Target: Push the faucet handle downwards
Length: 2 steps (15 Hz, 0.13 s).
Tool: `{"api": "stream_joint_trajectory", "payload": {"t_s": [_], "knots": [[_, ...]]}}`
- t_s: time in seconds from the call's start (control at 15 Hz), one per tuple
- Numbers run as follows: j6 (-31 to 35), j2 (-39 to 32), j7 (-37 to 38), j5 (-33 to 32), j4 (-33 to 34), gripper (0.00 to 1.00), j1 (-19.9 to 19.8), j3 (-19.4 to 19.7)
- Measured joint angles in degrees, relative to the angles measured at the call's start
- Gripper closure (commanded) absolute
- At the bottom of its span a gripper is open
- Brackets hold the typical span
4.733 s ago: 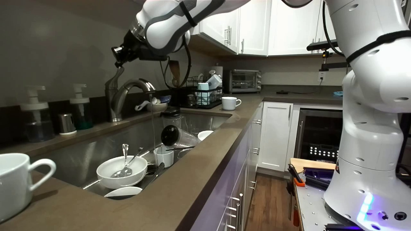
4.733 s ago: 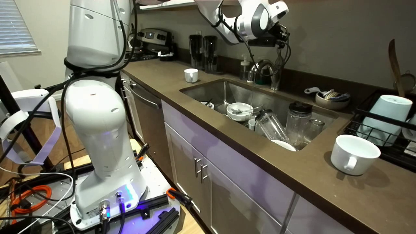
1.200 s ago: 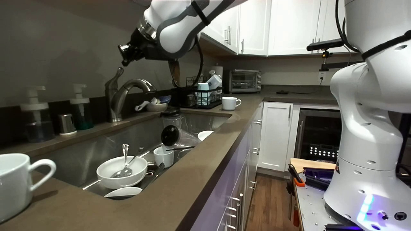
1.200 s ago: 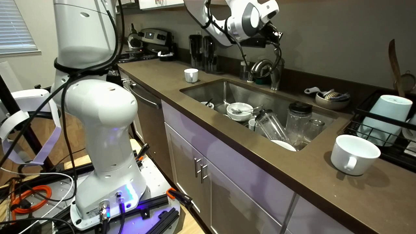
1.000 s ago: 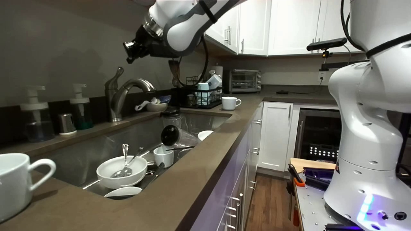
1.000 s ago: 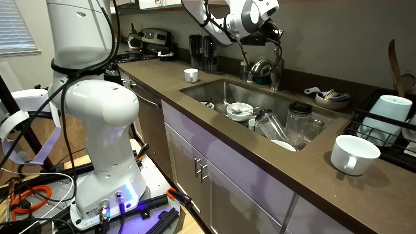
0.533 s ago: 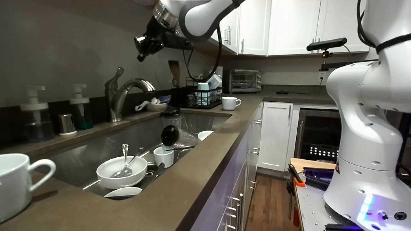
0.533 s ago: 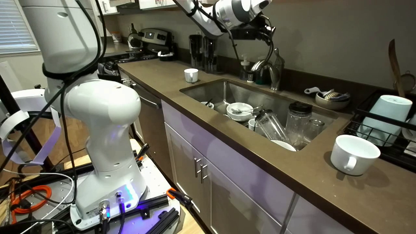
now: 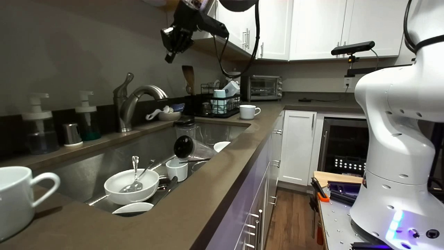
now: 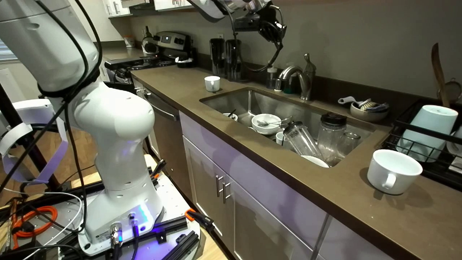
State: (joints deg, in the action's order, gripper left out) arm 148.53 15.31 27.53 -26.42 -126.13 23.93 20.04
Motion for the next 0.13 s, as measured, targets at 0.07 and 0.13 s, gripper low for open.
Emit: {"api": "stream_joint_trajectory", "payload": {"t_s": [0.07,0.13], "knots": [[-1.17,0.96,-0.65,2.52,-0.9,0.99,-3.79,-4.41],[-2.3,1.77,-1.19,4.78,-1.66,0.99,-6.97,-8.33]]}}
